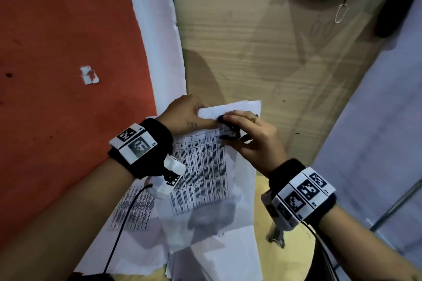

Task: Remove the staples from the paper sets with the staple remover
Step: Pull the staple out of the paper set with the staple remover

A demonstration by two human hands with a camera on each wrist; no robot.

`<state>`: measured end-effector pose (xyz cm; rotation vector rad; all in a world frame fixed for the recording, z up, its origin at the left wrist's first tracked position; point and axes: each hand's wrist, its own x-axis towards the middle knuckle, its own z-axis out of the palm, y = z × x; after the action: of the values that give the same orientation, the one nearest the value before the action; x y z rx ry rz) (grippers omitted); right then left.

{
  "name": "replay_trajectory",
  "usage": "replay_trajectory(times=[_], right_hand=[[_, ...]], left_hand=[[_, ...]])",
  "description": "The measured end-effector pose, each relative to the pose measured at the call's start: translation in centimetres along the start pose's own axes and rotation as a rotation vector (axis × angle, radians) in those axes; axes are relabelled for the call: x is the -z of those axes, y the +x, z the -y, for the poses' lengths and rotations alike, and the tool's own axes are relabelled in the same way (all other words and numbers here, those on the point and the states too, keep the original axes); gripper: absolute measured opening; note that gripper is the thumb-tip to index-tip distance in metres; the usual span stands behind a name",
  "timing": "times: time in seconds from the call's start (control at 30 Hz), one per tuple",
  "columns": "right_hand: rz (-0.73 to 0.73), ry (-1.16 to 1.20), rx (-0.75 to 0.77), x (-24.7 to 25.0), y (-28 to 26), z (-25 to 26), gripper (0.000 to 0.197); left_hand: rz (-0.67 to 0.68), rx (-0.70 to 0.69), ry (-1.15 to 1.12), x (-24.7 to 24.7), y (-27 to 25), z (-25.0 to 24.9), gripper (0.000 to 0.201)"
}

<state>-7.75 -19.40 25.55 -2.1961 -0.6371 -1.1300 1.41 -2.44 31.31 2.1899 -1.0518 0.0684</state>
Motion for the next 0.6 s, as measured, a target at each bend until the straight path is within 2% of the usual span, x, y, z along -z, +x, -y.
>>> replay_trajectory(times=[0.07,0.13,0.3,0.43,0.6], right_hand=[[0.018,-0.022,0.049,0.2,0.3,0.1,0.036],[0.033,-0.042,0.076,0.3,0.6,0.3,0.035],[0.046,-0.139,0.110,0.3,0.8,0.5,0.033],[0.049,-0.168,0.127,0.4,1.0,0.7,0.032],[0.046,-0.202,0.153,0.8,1.4,1.2,0.028]], left_hand=[[0.007,0.009,-0.043,0.0,0.0,0.3,0.047],[0.025,0.012,-0.072,0.1,-0.2,0.2,0.049],[0.044,0.046,-0.106,0.3,-0.6,-0.3,0.026],[0.035,0.039,-0.101,0.4,-0.8,-0.6,0.033],[0.030,0.051,-0.146,0.4,-1.0,-1.1,0.022]])
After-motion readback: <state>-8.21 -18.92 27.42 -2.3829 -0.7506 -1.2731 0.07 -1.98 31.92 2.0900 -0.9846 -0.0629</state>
